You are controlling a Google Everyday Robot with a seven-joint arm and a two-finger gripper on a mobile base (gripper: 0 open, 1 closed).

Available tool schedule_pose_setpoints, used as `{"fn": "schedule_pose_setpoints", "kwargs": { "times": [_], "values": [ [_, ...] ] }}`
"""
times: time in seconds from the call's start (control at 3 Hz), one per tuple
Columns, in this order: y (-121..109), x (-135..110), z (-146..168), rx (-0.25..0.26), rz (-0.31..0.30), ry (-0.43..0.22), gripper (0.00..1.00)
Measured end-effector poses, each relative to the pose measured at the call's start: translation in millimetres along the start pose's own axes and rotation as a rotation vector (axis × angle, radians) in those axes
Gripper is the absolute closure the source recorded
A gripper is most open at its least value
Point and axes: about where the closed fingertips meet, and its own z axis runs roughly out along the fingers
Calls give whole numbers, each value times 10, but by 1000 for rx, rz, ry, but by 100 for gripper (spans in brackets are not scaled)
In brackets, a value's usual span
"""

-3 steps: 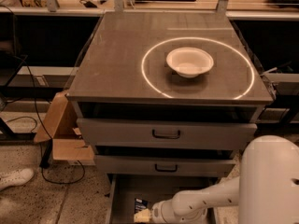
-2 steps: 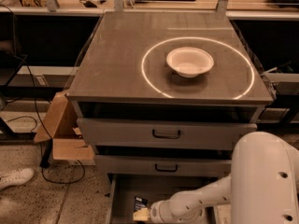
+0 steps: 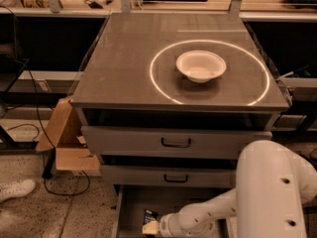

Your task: Place rxbar blueberry into bottom drawer

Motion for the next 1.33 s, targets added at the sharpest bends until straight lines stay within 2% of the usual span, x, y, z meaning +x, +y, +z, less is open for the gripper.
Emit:
{"fn": "schedule_pose_setpoints", "kwargs": {
  "times": [0.33,1.0,1.33],
  "values": [
    [-106,14,127,39,15,10,100],
    [-268,24,369,87,59,18,100],
    [-272,26,376,88,61,18,100]
  ]
}}
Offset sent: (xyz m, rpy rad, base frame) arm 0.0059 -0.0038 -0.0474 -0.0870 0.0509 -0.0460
